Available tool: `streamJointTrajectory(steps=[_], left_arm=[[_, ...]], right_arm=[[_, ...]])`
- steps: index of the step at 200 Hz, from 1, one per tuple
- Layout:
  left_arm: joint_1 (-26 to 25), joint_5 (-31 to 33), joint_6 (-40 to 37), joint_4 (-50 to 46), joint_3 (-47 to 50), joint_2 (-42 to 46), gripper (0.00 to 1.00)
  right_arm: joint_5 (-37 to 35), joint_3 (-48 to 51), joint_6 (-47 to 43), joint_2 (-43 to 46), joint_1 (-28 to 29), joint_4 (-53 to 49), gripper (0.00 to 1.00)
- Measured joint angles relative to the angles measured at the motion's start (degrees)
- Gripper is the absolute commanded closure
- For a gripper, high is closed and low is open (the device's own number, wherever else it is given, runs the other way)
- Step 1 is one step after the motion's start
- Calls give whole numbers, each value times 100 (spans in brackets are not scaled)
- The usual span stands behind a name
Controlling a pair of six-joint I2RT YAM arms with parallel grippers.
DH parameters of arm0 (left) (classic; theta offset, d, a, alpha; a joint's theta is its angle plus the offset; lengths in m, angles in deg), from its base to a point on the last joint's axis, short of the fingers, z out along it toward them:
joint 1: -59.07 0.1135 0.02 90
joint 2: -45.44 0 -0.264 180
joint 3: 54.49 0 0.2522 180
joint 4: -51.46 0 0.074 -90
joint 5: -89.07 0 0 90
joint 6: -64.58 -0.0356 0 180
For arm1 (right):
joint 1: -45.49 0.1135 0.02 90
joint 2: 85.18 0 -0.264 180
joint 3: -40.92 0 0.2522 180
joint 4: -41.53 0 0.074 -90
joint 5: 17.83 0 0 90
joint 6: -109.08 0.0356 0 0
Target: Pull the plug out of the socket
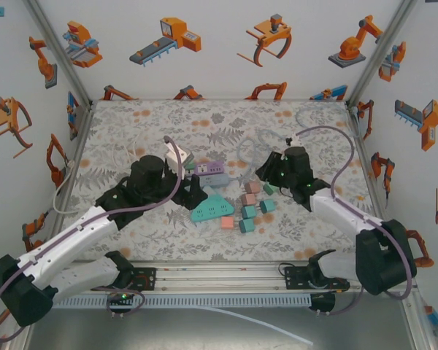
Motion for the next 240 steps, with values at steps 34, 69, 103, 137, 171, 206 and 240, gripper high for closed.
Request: streamJointTrajectory(steps=[34, 69, 103, 137, 171, 206, 240], left_arm=[[2, 785, 214, 232, 332, 382, 29], [149, 1683, 544, 544, 638, 551, 29], [664, 2035, 1032, 811, 922, 533, 31], [1379, 2037, 1659, 885, 931, 306, 32], [2087, 1663, 2249, 883, 885, -350, 35], [2546, 1241, 2717, 793, 509, -1366, 40], [2647, 951, 2940, 866, 293, -2070, 41]], right_arm=[[-31, -404, -1099, 175, 48, 144, 55], [437, -1012, -2649, -66, 358, 319, 55], [1287, -1659, -4350, -551, 763, 428, 46], [2328, -2343, -5862, -1292, 988, 234, 38], [3158, -3257, -7163, -2216, 1123, -444, 31], [3442, -4402, -8113, -3292, 1335, -1255, 30], [3436, -5263, -8557, -4221, 1547, -1832, 30]])
